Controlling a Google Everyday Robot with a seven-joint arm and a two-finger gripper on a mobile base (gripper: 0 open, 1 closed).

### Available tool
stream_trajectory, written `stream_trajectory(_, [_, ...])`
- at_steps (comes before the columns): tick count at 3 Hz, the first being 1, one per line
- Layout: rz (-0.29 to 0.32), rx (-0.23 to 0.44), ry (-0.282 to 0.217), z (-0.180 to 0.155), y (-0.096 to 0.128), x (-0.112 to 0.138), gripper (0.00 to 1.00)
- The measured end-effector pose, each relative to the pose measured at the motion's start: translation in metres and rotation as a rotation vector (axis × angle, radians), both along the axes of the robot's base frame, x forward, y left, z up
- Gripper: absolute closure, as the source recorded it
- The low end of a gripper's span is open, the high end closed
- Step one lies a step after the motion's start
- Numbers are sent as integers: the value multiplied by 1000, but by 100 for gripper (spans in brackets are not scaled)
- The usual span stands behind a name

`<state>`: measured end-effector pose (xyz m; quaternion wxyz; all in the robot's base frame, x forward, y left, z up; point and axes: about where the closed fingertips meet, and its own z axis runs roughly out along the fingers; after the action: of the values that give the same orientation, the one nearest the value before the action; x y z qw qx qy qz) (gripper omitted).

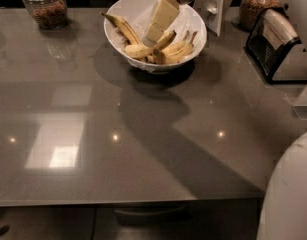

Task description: Pick banana from white bowl

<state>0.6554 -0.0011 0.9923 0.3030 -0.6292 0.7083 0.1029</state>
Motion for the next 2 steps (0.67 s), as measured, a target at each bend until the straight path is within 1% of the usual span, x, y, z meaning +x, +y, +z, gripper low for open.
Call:
stream_trajectory(1, [0, 0, 0, 0, 0, 0, 0])
stream_trajectory(2, [-29, 36, -36, -1, 10, 12, 0])
